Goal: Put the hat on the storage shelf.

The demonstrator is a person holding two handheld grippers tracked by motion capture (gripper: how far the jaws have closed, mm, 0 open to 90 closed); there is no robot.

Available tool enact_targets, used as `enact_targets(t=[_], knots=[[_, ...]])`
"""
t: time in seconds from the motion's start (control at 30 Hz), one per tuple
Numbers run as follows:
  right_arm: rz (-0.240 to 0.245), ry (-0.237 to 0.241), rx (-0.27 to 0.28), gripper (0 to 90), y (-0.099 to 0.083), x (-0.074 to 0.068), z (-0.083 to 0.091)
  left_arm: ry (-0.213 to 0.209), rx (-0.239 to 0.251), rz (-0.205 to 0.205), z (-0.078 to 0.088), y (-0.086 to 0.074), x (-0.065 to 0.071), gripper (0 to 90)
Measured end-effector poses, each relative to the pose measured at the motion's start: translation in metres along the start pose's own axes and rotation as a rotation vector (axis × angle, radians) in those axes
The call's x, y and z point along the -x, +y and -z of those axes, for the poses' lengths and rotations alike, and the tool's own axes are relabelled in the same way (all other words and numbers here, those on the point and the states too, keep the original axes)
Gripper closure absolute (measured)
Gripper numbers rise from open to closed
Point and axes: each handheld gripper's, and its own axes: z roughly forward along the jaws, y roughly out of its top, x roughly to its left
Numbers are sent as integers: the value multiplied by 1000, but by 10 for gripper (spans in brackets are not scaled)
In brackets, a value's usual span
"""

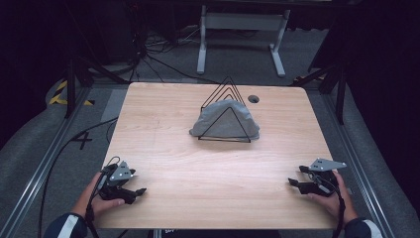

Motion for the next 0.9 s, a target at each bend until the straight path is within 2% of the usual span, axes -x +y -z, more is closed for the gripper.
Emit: enact_targets(t=[0.07,0.13,0.17,0.2,0.23,0.4,0.5,0.9], knots=[[-31,-5,20,258,-4,-1,0,-10,37,46,0,-7,0,190],[-49,-13,38,248,-8,-2,1,2,71,58,-1,-12,2,164],[-48,-16,37,241,-8,-2,1,7,66,44,0,-12,1,162],[-48,-18,38,233,-9,-2,1,5,69,69,-1,-12,3,159],[-54,-21,37,227,-9,-2,1,5,74,72,-1,-12,3,155],[-62,-28,32,207,-8,-2,1,16,60,71,0,-12,3,146],[-63,-30,33,206,-8,-2,1,21,66,85,-1,-12,4,139],[-71,-36,32,205,-8,-1,1,24,64,90,-1,-12,5,136]])
